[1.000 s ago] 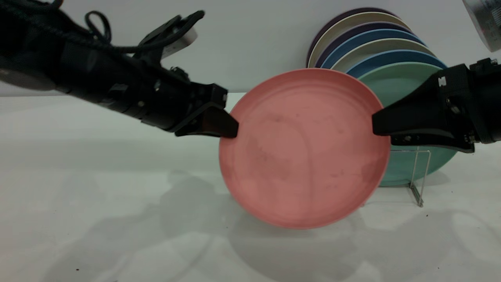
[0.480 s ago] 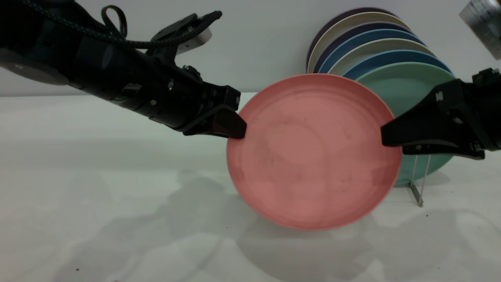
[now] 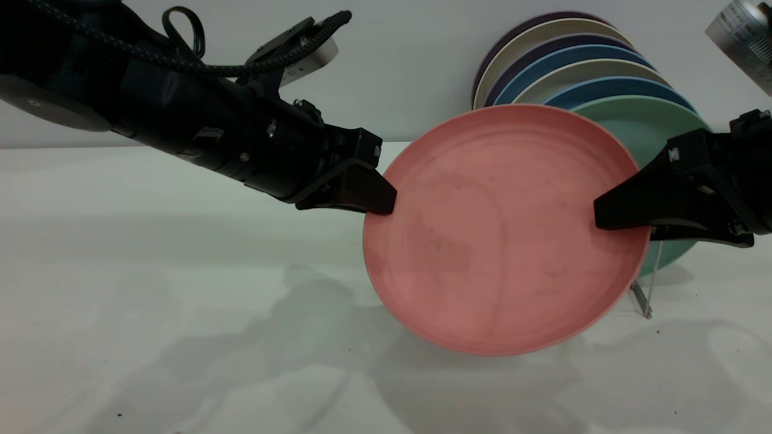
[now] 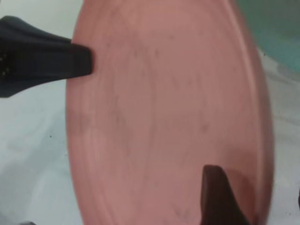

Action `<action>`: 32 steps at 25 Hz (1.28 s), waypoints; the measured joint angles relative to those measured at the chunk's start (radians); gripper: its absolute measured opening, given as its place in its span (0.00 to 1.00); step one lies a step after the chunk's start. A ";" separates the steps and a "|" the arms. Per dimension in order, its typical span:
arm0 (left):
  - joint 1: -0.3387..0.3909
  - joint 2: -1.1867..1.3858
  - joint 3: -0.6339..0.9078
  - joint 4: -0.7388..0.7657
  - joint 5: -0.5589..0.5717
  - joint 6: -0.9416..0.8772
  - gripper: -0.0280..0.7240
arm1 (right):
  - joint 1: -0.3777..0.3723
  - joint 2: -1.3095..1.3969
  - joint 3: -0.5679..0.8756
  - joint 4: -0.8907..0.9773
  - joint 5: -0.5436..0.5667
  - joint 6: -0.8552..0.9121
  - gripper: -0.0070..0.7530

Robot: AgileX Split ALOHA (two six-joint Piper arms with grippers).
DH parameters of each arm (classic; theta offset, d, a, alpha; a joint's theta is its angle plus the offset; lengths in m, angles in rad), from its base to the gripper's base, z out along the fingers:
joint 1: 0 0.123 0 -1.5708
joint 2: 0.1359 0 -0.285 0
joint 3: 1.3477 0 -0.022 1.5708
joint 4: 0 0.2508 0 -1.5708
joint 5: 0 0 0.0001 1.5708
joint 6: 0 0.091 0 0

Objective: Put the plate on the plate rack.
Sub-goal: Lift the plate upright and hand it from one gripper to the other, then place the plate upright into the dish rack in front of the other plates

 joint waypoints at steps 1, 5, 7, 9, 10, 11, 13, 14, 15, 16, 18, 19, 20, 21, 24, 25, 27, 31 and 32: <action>0.000 0.000 0.000 0.000 0.001 -0.004 0.05 | 0.000 0.000 0.000 0.000 0.001 0.001 0.57; -0.003 0.000 -0.001 0.000 0.064 -0.010 0.05 | 0.000 0.000 0.000 0.001 0.034 0.002 0.57; -0.010 0.000 -0.001 -0.001 0.084 -0.011 0.05 | 0.000 0.000 0.000 0.001 0.062 0.004 0.57; -0.019 0.000 -0.001 -0.002 0.089 -0.011 0.05 | 0.001 0.000 0.000 0.001 0.087 0.005 0.57; -0.025 0.000 -0.001 -0.002 0.090 -0.011 0.05 | 0.001 0.000 0.000 0.001 0.096 0.008 0.57; -0.029 0.000 -0.001 -0.002 0.090 -0.011 0.05 | 0.001 0.000 0.000 0.001 0.104 0.012 0.57; -0.030 0.000 -0.001 -0.002 0.105 -0.010 0.05 | 0.001 0.000 0.000 0.001 0.111 0.024 0.55; -0.030 0.000 -0.001 -0.002 0.114 -0.008 0.05 | 0.001 0.000 0.000 0.001 0.117 0.031 0.53; -0.030 0.000 -0.001 -0.005 0.119 0.002 0.05 | 0.001 0.000 0.000 -0.002 0.117 0.038 0.50; -0.030 0.000 -0.001 -0.009 0.122 0.017 0.05 | 0.001 0.000 0.000 -0.007 0.117 0.046 0.44; -0.029 0.000 -0.001 -0.021 0.131 0.049 0.06 | 0.001 0.000 0.000 -0.021 0.117 0.053 0.31; -0.029 0.000 -0.001 -0.033 0.131 0.061 0.06 | 0.001 0.000 0.000 -0.032 0.117 0.054 0.24; -0.028 0.000 -0.001 -0.039 0.133 0.069 0.06 | 0.001 0.000 0.000 -0.033 0.115 0.056 0.22; -0.027 0.000 -0.001 -0.042 0.134 0.072 0.06 | 0.001 0.000 0.000 -0.033 0.113 0.056 0.22; -0.022 0.000 -0.001 -0.042 0.145 0.074 0.08 | 0.001 0.000 0.000 -0.033 0.107 0.056 0.22; -0.014 0.000 -0.001 -0.042 0.160 0.071 0.10 | 0.001 0.000 0.000 -0.034 0.107 0.052 0.22; 0.006 0.000 -0.001 -0.038 0.189 0.049 0.16 | -0.003 0.000 -0.001 -0.048 0.105 0.032 0.22; 0.087 0.000 -0.002 -0.010 0.254 -0.018 0.37 | -0.054 -0.018 -0.001 -0.148 0.077 -0.027 0.22; 0.113 0.000 -0.002 0.006 0.263 -0.034 0.43 | -0.076 -0.032 -0.001 -0.174 0.076 -0.045 0.22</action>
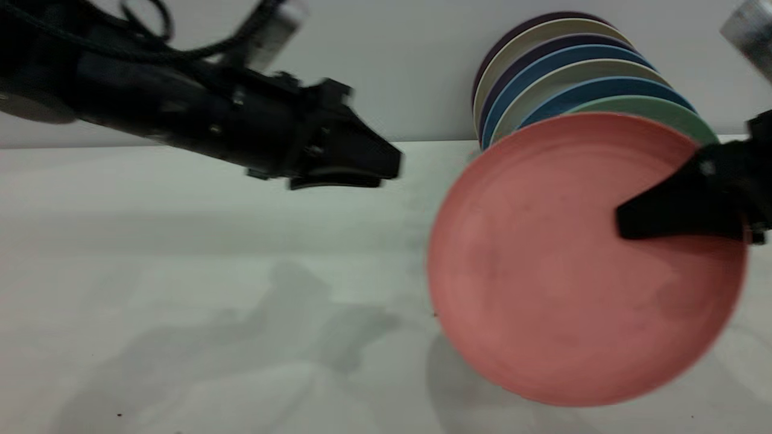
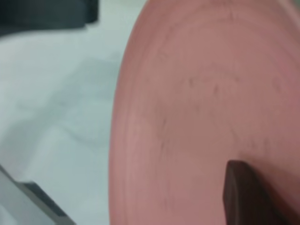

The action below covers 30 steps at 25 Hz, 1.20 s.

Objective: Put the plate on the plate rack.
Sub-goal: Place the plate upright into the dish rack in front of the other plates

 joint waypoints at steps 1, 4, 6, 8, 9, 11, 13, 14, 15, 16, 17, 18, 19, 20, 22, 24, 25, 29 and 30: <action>0.027 0.000 0.000 0.018 0.003 -0.019 0.47 | -0.022 -0.013 0.000 -0.023 0.000 -0.019 0.22; 0.096 0.000 0.000 0.081 0.006 -0.068 0.57 | -0.070 -0.068 0.000 -0.082 -0.002 -0.122 0.22; 0.128 0.000 0.000 0.120 0.009 -0.085 0.59 | -0.081 -0.113 0.000 -0.121 -0.002 -0.252 0.22; 0.152 0.000 0.000 0.146 0.013 -0.089 0.60 | -0.082 -0.151 -0.002 -0.169 -0.002 -0.346 0.22; 0.159 0.000 0.000 0.159 0.013 -0.091 0.60 | -0.082 -0.166 -0.012 -0.196 -0.004 -0.346 0.22; 0.172 0.000 0.000 0.179 0.021 -0.092 0.60 | -0.082 -0.177 -0.049 -0.281 -0.004 -0.346 0.22; 0.177 0.000 0.000 0.196 0.025 -0.093 0.60 | -0.082 -0.178 -0.099 -0.380 0.000 -0.346 0.22; 0.177 0.000 0.000 0.202 0.025 -0.093 0.60 | -0.081 -0.178 -0.122 -0.435 0.002 -0.346 0.22; 0.177 0.000 0.000 0.208 0.025 -0.093 0.60 | -0.077 -0.178 -0.151 -0.485 0.007 -0.346 0.22; 0.177 0.000 0.000 0.213 0.025 -0.093 0.60 | -0.070 -0.178 -0.180 -0.528 0.010 -0.346 0.22; 0.177 0.000 0.000 0.215 0.025 -0.093 0.60 | -0.062 -0.178 -0.210 -0.559 0.014 -0.346 0.22; 0.177 0.000 0.000 0.216 0.025 -0.093 0.60 | -0.052 -0.178 -0.234 -0.593 0.016 -0.346 0.22; 0.177 0.000 0.000 0.216 0.025 -0.093 0.60 | -0.041 -0.178 -0.262 -0.619 0.016 -0.346 0.22; 0.177 0.000 0.000 0.217 0.024 -0.093 0.60 | -0.030 -0.178 -0.289 -0.633 0.015 -0.346 0.22; 0.177 0.000 0.000 0.218 0.024 -0.092 0.60 | -0.009 -0.173 -0.336 -0.663 0.011 -0.346 0.22; 0.177 0.000 0.000 0.218 0.018 -0.092 0.60 | 0.006 -0.160 -0.384 -0.678 0.003 -0.346 0.22; 0.177 0.000 0.000 0.218 0.013 -0.092 0.60 | 0.008 -0.149 -0.403 -0.683 0.001 -0.346 0.22; 0.177 0.000 0.000 0.219 0.002 -0.092 0.60 | 0.008 -0.101 -0.474 -0.692 -0.018 -0.346 0.22; 0.177 0.000 0.000 0.219 0.000 -0.092 0.60 | 0.008 -0.086 -0.489 -0.695 -0.022 -0.346 0.22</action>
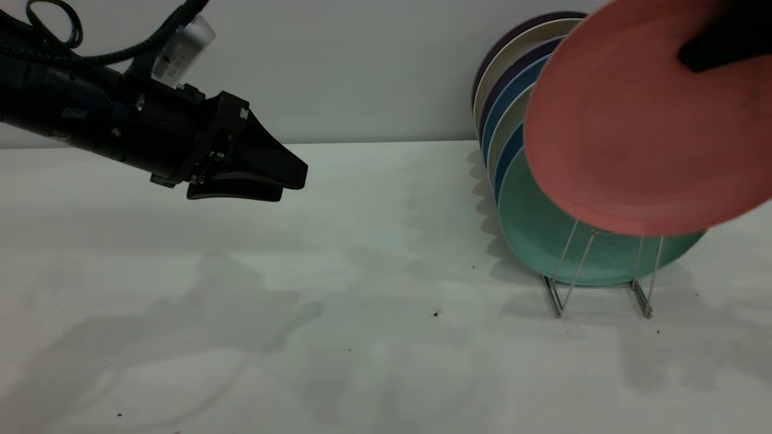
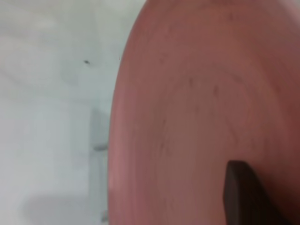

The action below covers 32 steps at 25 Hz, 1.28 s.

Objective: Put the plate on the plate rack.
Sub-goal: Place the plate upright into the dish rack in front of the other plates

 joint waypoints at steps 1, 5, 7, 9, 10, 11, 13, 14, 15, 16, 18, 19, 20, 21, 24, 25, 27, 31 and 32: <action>0.000 0.000 0.000 0.000 -0.002 0.000 0.60 | 0.000 0.014 -0.015 -0.003 -0.002 0.000 0.22; 0.000 0.000 0.000 0.000 -0.010 0.000 0.60 | 0.000 0.055 -0.071 -0.020 -0.010 0.000 0.22; 0.000 0.000 0.000 0.000 -0.012 0.000 0.60 | 0.000 0.065 -0.088 -0.038 -0.012 0.000 0.22; 0.000 0.000 0.000 0.000 -0.015 0.000 0.60 | 0.000 0.071 -0.095 -0.059 -0.019 0.000 0.22; 0.000 0.000 0.000 0.000 -0.018 0.000 0.60 | 0.000 0.076 -0.095 -0.073 -0.021 0.000 0.22; 0.000 0.000 0.000 0.000 -0.017 0.000 0.60 | 0.000 0.082 -0.095 -0.084 -0.021 0.000 0.22; 0.000 0.000 0.000 0.000 -0.021 0.000 0.60 | 0.000 0.094 -0.095 -0.090 -0.020 0.000 0.22; 0.000 0.000 0.000 0.000 -0.022 0.000 0.60 | 0.001 0.100 -0.096 -0.092 -0.020 0.000 0.22; 0.000 0.000 0.000 0.000 -0.025 0.000 0.60 | 0.005 0.107 -0.096 -0.092 -0.021 0.000 0.22; 0.000 0.000 0.000 0.000 -0.025 0.000 0.60 | 0.008 0.112 -0.096 -0.092 -0.022 0.000 0.22; 0.000 0.000 0.000 0.000 -0.026 0.000 0.60 | 0.018 0.125 -0.096 -0.092 -0.031 0.000 0.22; 0.000 0.000 0.000 0.000 -0.028 0.000 0.60 | 0.021 0.130 -0.096 -0.092 -0.036 0.000 0.22; 0.000 0.000 0.000 0.000 -0.028 0.000 0.60 | 0.027 0.140 -0.096 -0.092 -0.041 0.000 0.22; 0.000 0.000 0.000 0.000 -0.028 0.000 0.60 | 0.033 0.146 -0.096 -0.092 -0.044 0.000 0.22; 0.000 0.000 0.000 0.000 -0.029 0.000 0.60 | 0.049 0.174 -0.096 -0.090 -0.051 0.000 0.22; 0.000 0.000 0.000 0.000 -0.029 0.000 0.60 | 0.050 0.183 -0.096 -0.084 -0.054 0.000 0.22; 0.000 0.000 0.000 -0.001 -0.030 0.000 0.60 | 0.050 0.195 -0.096 -0.070 -0.057 0.000 0.22; 0.000 0.000 0.000 -0.003 -0.031 -0.001 0.60 | 0.050 0.197 -0.096 -0.052 -0.056 0.000 0.22; 0.000 0.000 0.000 -0.004 -0.031 -0.001 0.60 | 0.050 0.197 -0.096 -0.048 -0.055 0.000 0.24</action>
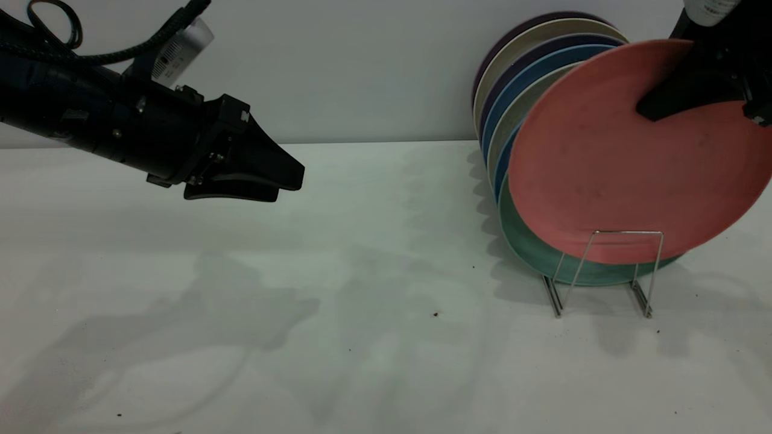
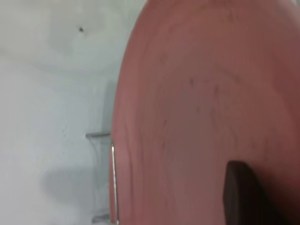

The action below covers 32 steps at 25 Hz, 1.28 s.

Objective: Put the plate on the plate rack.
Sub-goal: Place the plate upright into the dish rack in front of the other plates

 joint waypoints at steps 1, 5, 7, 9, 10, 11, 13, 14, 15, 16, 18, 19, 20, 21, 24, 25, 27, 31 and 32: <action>0.000 0.000 0.000 0.000 0.000 0.000 0.60 | 0.000 0.000 0.000 0.002 0.002 0.002 0.26; 0.000 0.000 0.000 0.000 -0.002 0.000 0.60 | 0.000 0.000 0.000 0.001 0.017 0.056 0.45; 0.000 0.000 0.000 0.000 -0.003 -0.005 0.60 | 0.000 0.001 0.000 0.000 0.037 0.086 0.53; 0.000 0.000 0.000 0.000 -0.014 -0.017 0.60 | 0.000 0.001 0.000 0.001 0.054 0.120 0.59; 0.004 0.000 0.000 0.000 -0.016 -0.020 0.60 | 0.000 0.001 0.000 0.002 0.066 0.136 0.60; 0.012 0.000 0.000 0.000 -0.016 -0.020 0.60 | 0.000 0.001 0.000 0.005 0.080 0.160 0.61; 0.028 0.000 0.000 0.000 -0.019 -0.026 0.60 | 0.000 -0.001 0.000 0.023 0.115 0.210 0.62; 0.035 0.000 0.000 0.000 -0.021 -0.033 0.60 | 0.000 -0.005 0.000 0.035 0.139 0.232 0.62; 0.042 0.000 0.000 0.000 -0.020 -0.040 0.60 | 0.000 -0.010 0.000 0.050 0.159 0.264 0.62; 0.050 0.000 0.000 0.000 -0.019 -0.045 0.60 | 0.000 -0.018 0.000 0.073 0.179 0.302 0.62; 0.072 0.000 0.000 0.002 -0.015 -0.054 0.60 | 0.000 -0.035 0.000 0.123 0.207 0.402 0.62; 0.082 0.000 0.000 0.012 -0.015 -0.066 0.60 | 0.000 -0.049 0.000 0.141 0.211 0.481 0.62; 0.095 -0.002 0.000 0.029 -0.016 -0.083 0.60 | -0.001 -0.064 0.000 0.154 0.212 0.577 0.62; 0.109 -0.009 0.000 0.062 -0.017 -0.102 0.60 | -0.004 -0.077 0.000 0.161 0.215 0.664 0.62; 0.155 -0.056 0.000 0.204 -0.035 -0.200 0.60 | -0.024 -0.109 0.000 0.160 0.234 0.997 0.62; 0.171 -0.083 0.000 0.271 -0.046 -0.255 0.60 | -0.032 -0.110 0.000 0.146 0.244 1.079 0.62; 0.194 -0.136 0.000 0.414 -0.067 -0.394 0.60 | -0.039 -0.110 0.000 0.076 0.248 1.241 0.62; 0.209 -0.234 0.000 0.797 -0.054 -0.727 0.60 | -0.040 -0.110 0.000 -0.144 0.264 1.439 0.62; 0.209 -0.254 0.000 0.905 -0.038 -0.835 0.60 | -0.040 -0.110 0.000 -0.205 0.271 1.479 0.62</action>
